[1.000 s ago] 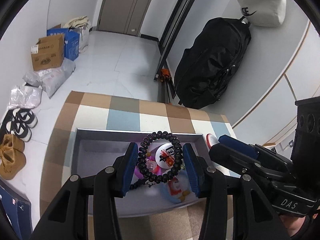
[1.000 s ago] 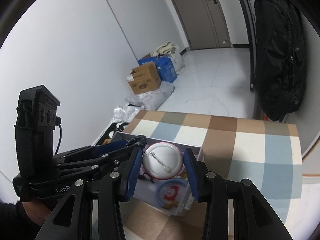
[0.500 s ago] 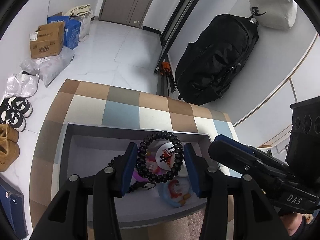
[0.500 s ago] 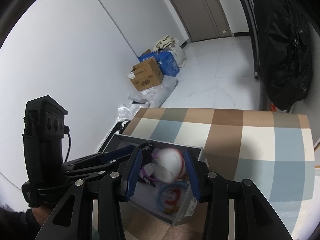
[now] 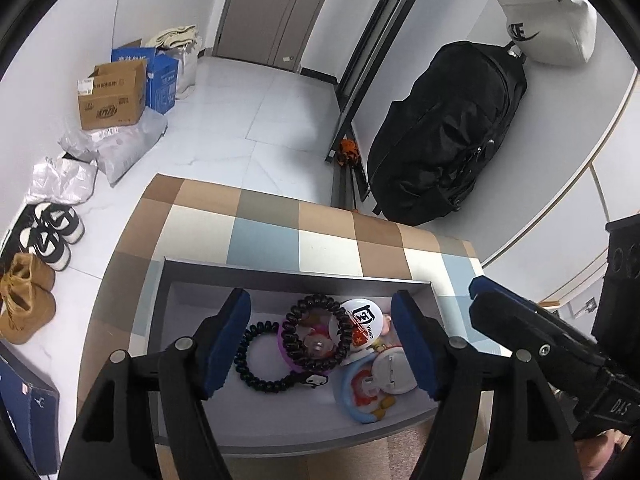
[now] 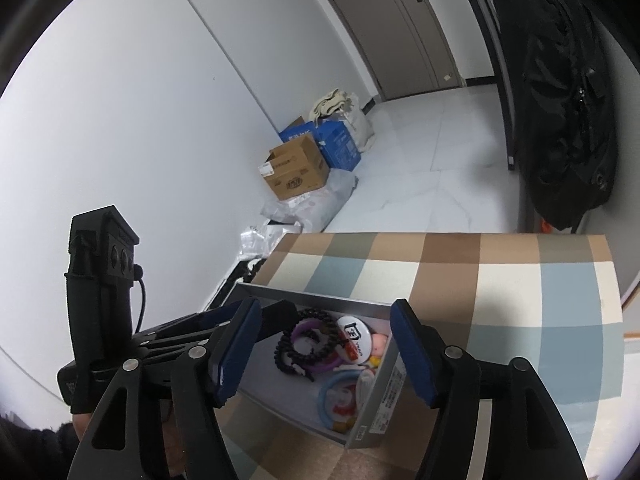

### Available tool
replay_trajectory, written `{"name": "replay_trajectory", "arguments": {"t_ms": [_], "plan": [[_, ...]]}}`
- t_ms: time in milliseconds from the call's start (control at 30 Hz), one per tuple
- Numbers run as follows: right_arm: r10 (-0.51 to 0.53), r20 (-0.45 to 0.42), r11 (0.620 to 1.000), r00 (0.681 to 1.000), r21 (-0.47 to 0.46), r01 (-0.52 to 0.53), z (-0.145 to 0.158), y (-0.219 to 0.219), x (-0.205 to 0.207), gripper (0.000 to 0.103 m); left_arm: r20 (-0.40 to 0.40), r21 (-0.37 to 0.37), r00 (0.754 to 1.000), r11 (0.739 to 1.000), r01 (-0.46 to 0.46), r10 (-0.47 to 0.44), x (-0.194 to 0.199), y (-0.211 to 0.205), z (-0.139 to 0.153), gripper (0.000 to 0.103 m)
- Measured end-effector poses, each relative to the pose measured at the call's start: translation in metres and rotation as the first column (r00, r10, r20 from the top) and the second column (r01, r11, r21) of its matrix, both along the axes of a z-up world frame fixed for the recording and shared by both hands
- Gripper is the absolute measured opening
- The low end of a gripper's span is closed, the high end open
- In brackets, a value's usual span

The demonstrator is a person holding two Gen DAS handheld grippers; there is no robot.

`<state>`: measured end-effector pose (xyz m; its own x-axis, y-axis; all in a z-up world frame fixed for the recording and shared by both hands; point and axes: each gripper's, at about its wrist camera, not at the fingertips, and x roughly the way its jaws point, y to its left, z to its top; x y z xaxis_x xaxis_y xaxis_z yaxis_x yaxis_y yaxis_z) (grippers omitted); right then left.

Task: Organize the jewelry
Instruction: 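Withdraw both open tools from the grey box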

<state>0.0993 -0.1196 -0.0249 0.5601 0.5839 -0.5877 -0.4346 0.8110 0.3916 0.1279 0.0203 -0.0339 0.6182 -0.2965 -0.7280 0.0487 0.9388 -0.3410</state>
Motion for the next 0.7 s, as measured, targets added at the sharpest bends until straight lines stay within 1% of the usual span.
{"name": "replay_trajectory", "arguments": {"t_ms": [67, 167, 200, 300, 333, 433, 667, 700], "plan": [[-0.006, 0.011, 1.000, 1.000, -0.004, 0.006, 0.001, -0.002, -0.001, 0.069, 0.007, 0.024, 1.000, 1.000, -0.001, 0.001, -0.001, -0.001, 0.002, 0.069], [-0.019, 0.034, 1.000, 0.999, 0.002, 0.019, 0.004, -0.006, -0.005, 0.073, 0.035, 0.043, 0.999, 0.999, -0.017, 0.015, -0.005, 0.001, 0.006, 0.077], [-0.024, 0.042, 1.000, 0.999, 0.004, 0.024, 0.005, -0.008, -0.006, 0.074, 0.050, 0.044, 0.998, 0.999, -0.027, 0.025, -0.008, 0.003, 0.008, 0.078], [-0.035, 0.068, 0.999, 0.997, 0.004, 0.034, 0.008, -0.011, -0.014, 0.079, 0.086, 0.058, 0.995, 0.996, -0.063, 0.058, -0.016, 0.010, 0.013, 0.080], [-0.036, 0.077, 0.999, 0.996, 0.005, 0.036, 0.010, -0.013, -0.018, 0.083, 0.091, 0.068, 0.994, 0.995, -0.073, 0.066, -0.018, 0.011, 0.014, 0.080], [-0.035, 0.111, 0.999, 0.993, -0.010, 0.037, 0.014, -0.013, -0.030, 0.085, 0.115, 0.120, 0.989, 0.986, -0.112, 0.099, -0.028, 0.012, 0.017, 0.080], [-0.046, 0.189, 0.998, 0.981, -0.027, 0.052, 0.026, -0.017, -0.062, 0.101, 0.158, 0.117, 0.978, 0.980, -0.159, 0.140, -0.056, 0.017, 0.031, 0.081], [-0.048, 0.200, 0.998, 0.979, -0.032, 0.055, 0.027, -0.018, -0.067, 0.102, 0.163, 0.119, 0.976, 0.979, -0.162, 0.142, -0.060, 0.018, 0.032, 0.083]]}}
